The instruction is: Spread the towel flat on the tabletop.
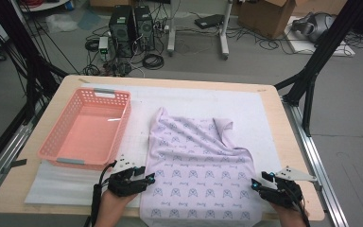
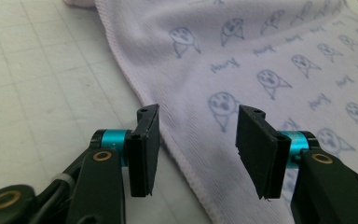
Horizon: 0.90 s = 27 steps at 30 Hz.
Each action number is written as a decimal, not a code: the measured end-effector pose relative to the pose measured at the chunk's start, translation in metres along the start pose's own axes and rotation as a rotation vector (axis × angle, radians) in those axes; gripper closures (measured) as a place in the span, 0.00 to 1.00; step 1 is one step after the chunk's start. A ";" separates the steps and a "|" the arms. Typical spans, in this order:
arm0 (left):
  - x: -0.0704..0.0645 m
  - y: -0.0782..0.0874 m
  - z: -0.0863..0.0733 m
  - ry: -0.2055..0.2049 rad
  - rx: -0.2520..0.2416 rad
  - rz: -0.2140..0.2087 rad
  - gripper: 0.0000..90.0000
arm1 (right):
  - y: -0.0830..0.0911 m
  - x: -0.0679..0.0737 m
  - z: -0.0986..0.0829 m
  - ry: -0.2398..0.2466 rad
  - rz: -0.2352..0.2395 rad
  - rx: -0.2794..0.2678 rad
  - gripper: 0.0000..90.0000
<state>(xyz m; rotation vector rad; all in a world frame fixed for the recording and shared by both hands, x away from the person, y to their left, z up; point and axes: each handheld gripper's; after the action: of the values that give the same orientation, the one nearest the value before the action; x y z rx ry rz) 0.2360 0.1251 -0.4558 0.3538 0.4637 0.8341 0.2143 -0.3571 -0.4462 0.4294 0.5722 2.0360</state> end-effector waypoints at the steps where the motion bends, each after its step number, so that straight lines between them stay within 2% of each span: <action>1: -0.001 0.001 -0.002 -0.007 -0.004 -0.008 0.55 | 0.001 0.001 -0.002 0.005 0.002 0.008 0.50; 3: -0.004 0.003 -0.005 -0.009 -0.006 -0.033 0.53 | 0.001 0.004 -0.005 0.015 0.009 0.024 0.52; 4: -0.006 0.004 -0.007 -0.016 -0.015 -0.035 0.53 | 0.001 0.007 -0.007 0.036 0.003 0.025 0.53; 7: -0.011 0.005 -0.011 -0.052 -0.030 0.002 0.55 | 0.003 0.010 -0.008 0.043 -0.014 0.022 0.65; 9: -0.016 0.005 -0.013 -0.104 -0.035 0.074 0.68 | 0.005 0.009 -0.010 0.030 0.003 0.021 0.86; 10: -0.017 0.005 -0.013 -0.113 -0.033 0.095 0.77 | 0.005 0.009 -0.010 0.013 0.025 0.022 0.93; 11: -0.016 0.005 -0.012 -0.103 -0.026 0.094 0.83 | 0.006 0.010 -0.011 0.004 0.032 0.019 0.95; 12: -0.015 0.006 -0.012 -0.089 -0.022 0.076 0.92 | 0.006 0.011 -0.011 0.004 0.028 0.016 0.96; 13: -0.015 0.006 -0.012 -0.082 -0.024 0.072 0.96 | 0.006 0.011 -0.011 -0.002 0.029 0.017 0.97; 16: -0.014 0.012 -0.013 -0.040 -0.012 0.062 0.97 | 0.010 0.010 -0.012 -0.016 0.044 0.024 0.97; 19: -0.014 0.021 -0.016 -0.019 -0.010 0.043 0.97 | 0.017 0.010 -0.013 -0.015 0.056 0.016 0.97; 24: -0.019 0.038 -0.021 -0.003 -0.013 0.017 0.97 | 0.036 0.015 -0.014 -0.008 0.079 -0.011 0.97; 27: -0.021 0.046 -0.026 0.003 -0.003 0.007 0.97 | 0.044 0.019 -0.018 -0.003 0.097 0.005 0.97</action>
<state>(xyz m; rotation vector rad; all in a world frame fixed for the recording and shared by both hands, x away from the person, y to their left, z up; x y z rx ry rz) 0.1818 0.1410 -0.4506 0.3522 0.4640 0.8419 0.1646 -0.3642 -0.4358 0.4711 0.5646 2.1266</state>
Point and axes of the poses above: each handheld gripper's, and its own axes: y roughly backward along the jaws, z roughly out of its top, x roughly to its left, and after that the axes turned 5 degrees about -x, right-handed
